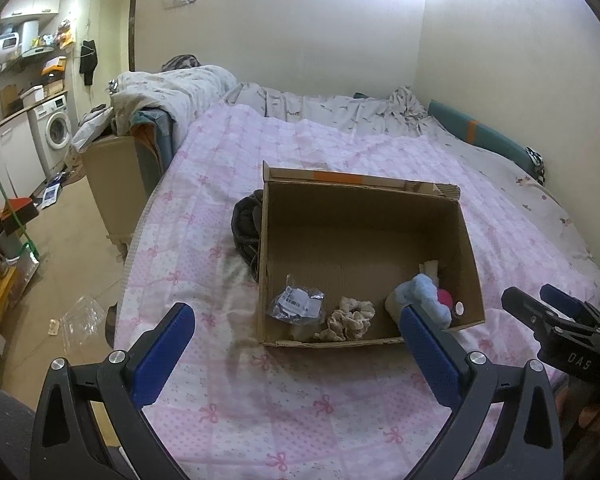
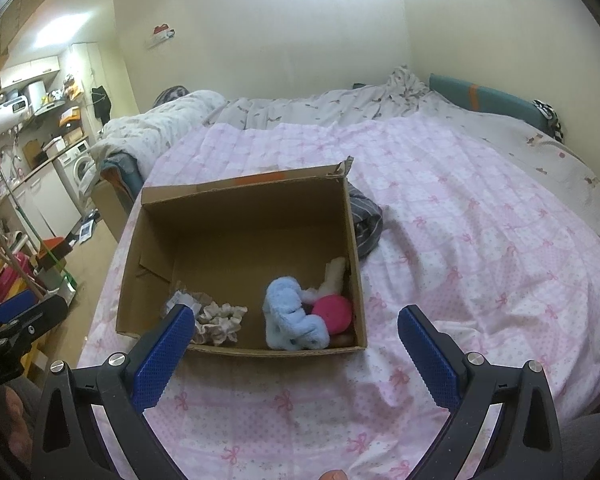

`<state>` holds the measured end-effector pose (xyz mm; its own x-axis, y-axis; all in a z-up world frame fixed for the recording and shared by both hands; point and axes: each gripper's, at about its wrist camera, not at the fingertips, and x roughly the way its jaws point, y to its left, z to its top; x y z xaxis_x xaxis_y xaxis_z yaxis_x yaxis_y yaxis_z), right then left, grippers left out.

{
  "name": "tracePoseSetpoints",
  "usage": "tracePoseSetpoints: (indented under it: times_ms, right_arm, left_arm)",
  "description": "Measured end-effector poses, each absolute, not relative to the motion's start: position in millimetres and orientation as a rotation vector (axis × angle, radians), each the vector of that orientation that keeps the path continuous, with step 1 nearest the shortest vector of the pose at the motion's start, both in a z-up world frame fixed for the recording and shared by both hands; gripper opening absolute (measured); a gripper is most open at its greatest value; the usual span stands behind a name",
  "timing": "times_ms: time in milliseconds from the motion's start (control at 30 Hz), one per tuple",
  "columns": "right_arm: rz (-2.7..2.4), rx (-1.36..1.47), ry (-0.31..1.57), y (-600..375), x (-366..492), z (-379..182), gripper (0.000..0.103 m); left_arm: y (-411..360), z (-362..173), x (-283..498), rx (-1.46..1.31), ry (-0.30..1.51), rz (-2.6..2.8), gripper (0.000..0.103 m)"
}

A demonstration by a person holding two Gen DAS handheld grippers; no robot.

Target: Organize soft objects

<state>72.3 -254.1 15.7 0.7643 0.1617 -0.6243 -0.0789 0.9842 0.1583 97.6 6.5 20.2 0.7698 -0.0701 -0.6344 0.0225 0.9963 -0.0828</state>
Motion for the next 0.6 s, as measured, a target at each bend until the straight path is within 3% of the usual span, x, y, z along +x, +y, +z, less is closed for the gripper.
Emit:
tracePoseSetpoints:
  times_ms: [600]
  right_arm:
    - [0.130, 0.121, 0.689, -252.7, 71.7, 15.3, 0.103]
  left_arm:
    - [7.6, 20.4, 96.8, -0.075, 0.695, -0.050, 0.102]
